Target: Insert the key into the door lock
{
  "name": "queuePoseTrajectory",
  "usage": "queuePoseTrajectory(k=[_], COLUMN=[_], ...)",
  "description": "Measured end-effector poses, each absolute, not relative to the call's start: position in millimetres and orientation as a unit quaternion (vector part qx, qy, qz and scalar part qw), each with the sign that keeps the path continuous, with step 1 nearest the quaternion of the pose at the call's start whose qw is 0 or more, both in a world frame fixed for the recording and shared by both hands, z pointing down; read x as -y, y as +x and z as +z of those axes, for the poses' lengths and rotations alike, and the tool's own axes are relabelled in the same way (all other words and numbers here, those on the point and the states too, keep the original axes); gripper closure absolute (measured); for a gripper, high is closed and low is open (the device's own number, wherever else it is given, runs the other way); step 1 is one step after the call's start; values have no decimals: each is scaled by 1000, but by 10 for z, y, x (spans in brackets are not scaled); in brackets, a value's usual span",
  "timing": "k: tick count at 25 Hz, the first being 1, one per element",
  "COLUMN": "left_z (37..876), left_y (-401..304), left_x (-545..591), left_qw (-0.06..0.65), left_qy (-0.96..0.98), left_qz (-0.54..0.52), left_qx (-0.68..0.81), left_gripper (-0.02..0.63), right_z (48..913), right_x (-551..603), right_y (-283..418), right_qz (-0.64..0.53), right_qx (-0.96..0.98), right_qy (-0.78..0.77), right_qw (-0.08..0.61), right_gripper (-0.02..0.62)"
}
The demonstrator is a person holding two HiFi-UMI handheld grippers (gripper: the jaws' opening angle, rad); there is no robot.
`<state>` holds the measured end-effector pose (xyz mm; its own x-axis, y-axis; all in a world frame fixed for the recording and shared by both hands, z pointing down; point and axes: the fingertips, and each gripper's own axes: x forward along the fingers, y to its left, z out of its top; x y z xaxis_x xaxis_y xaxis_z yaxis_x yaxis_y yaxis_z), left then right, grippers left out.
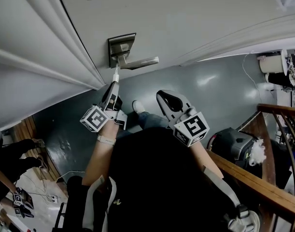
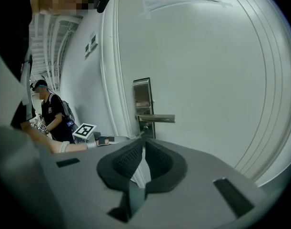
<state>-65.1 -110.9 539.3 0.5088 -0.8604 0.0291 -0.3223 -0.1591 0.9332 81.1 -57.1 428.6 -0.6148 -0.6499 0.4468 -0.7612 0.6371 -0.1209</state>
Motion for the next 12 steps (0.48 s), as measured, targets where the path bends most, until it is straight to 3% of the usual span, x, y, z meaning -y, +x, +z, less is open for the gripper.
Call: queuePoseTrajectory(k=[12], left_z=[5349], left_y=[-502], left_x=[1169], left_qw=[528], left_qy=[681], left_qz=[-330], left_qx=[387], left_gripper=[581], right_z=[4346], right_x=[625], right_y=[892], right_qz=[151], right_qx=[881], right_qy=[406], right_qw=[190], right_gripper=[568])
